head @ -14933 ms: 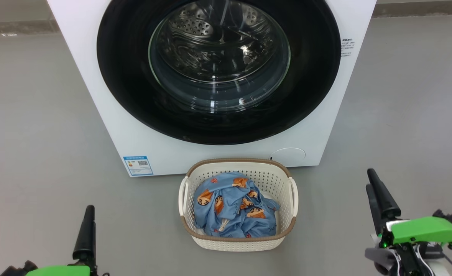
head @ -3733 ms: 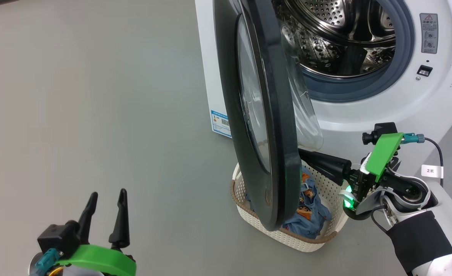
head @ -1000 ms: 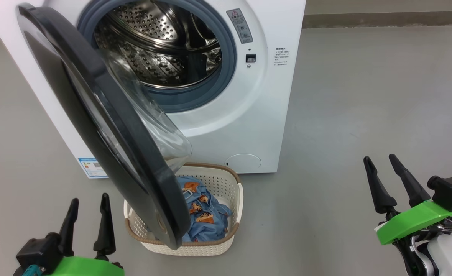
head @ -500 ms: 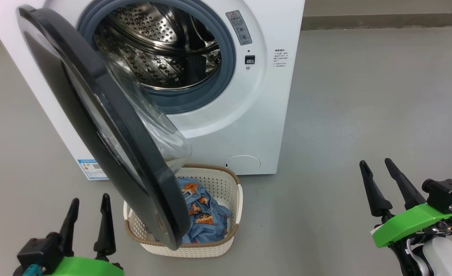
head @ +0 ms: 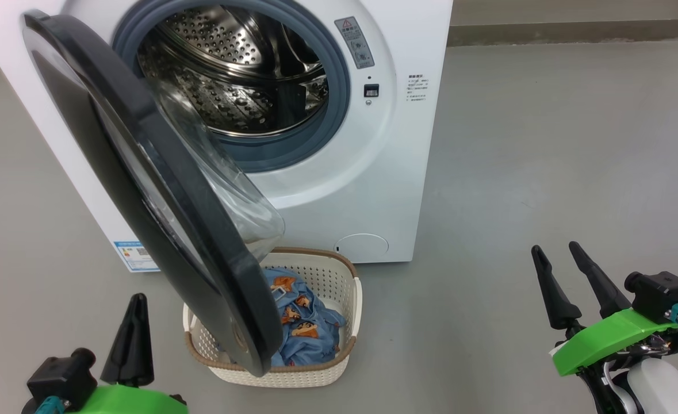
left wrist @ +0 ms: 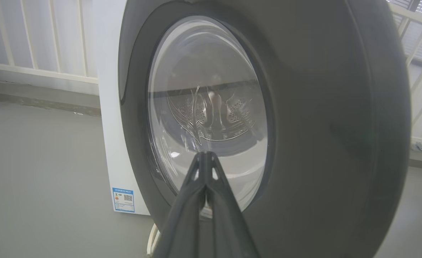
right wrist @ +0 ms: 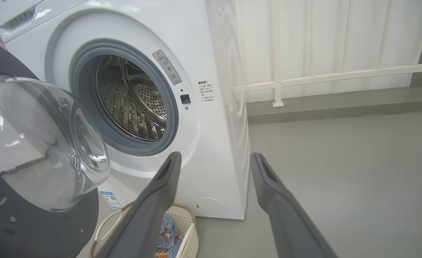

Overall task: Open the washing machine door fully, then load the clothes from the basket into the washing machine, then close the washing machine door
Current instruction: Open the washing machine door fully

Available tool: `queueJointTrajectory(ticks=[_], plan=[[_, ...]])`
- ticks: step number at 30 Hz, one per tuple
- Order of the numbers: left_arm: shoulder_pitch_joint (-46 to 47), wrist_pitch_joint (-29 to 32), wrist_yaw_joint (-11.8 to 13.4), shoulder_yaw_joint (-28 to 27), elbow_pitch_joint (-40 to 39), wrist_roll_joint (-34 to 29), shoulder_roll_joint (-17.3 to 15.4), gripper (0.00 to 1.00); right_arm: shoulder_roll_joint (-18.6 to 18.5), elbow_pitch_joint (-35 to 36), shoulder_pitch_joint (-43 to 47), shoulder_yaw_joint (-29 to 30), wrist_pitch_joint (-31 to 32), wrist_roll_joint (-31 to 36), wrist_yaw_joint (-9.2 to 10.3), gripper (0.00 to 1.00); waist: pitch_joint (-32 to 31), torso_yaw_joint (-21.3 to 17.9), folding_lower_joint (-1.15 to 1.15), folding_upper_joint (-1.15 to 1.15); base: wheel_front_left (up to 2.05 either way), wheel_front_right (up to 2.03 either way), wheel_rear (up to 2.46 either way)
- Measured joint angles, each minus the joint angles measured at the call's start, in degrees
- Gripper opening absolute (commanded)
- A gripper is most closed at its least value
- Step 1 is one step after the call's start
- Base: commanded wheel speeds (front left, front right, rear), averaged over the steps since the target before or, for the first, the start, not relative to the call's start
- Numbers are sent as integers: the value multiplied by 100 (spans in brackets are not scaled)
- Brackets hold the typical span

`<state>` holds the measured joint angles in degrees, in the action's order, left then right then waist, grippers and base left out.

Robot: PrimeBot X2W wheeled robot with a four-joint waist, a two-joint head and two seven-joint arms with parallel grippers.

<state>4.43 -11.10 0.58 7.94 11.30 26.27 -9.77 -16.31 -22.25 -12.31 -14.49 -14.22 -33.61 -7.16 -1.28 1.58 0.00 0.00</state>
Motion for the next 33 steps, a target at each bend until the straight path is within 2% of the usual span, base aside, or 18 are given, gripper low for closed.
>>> queueJointTrajectory(ticks=[8, 16, 23, 28, 33], plan=[[3, -85, -1, -60, -311, 91, -2, 0, 0, -16, 0, -4, 0, -4, 0, 100, -17, 10, 0, 0, 0, 0, 0], [147, -141, 48, -26, -1461, 79, -5, 0, 9, -32, 0, -4, -1, -5, 0, 100, -16, 39, 0, 0, 0, 0, 0], [393, 199, 40, 400, -2321, -22, -1, 0, 53, -31, -3, -4, -7, -5, 0, 100, 0, 14, 0, 0, 0, 0, 0], [381, 510, -49, 868, -2324, -21, 125, 0, 133, -31, -5, -23, -7, -5, 0, 100, 12, -70, 0, 0, 0, 0, 0], [341, 665, -155, 1220, -1834, 27, 244, 0, 149, -33, -7, -34, -8, -14, 0, 100, 34, -178, 0, 0, 0, 0, 0]])
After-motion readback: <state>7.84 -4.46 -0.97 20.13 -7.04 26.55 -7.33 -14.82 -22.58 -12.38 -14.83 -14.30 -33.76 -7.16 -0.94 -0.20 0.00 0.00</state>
